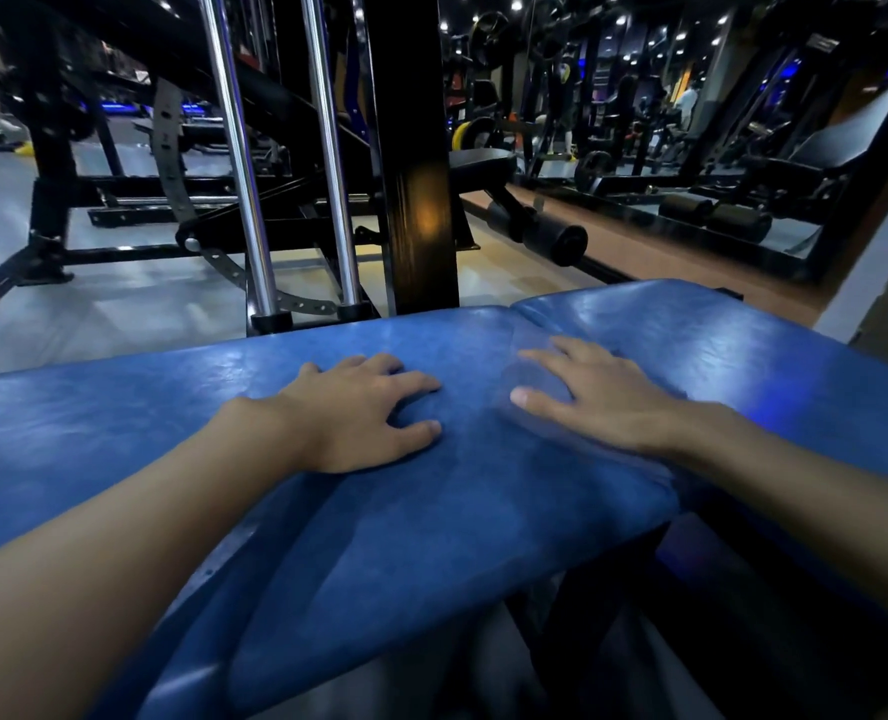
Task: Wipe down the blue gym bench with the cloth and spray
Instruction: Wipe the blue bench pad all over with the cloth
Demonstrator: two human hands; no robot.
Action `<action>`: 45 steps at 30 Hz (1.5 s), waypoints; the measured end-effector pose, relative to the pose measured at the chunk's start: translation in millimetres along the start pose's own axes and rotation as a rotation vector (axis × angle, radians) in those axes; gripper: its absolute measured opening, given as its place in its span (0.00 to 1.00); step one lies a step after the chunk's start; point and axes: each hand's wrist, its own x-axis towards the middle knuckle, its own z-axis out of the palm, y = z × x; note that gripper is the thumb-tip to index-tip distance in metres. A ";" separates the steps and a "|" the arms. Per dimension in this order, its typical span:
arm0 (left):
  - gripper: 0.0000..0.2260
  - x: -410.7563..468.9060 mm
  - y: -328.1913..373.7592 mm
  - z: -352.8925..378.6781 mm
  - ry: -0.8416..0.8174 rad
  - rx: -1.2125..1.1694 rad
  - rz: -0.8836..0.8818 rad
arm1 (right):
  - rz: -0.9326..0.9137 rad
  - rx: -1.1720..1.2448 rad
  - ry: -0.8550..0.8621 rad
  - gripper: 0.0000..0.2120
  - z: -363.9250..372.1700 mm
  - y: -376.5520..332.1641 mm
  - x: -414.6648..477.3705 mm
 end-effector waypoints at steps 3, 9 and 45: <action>0.26 -1.1 -5.0 0.1 0.017 -0.008 0.020 | -0.167 -0.086 -0.006 0.51 5.8 -25.2 -41.5; 0.37 -16.8 -15.2 3.2 0.023 -0.028 -0.031 | -0.270 -0.070 0.044 0.44 7.1 -30.9 -47.4; 0.38 1.9 -35.0 3.0 0.056 0.036 -0.004 | -0.154 -0.062 0.059 0.38 12.5 -15.6 28.6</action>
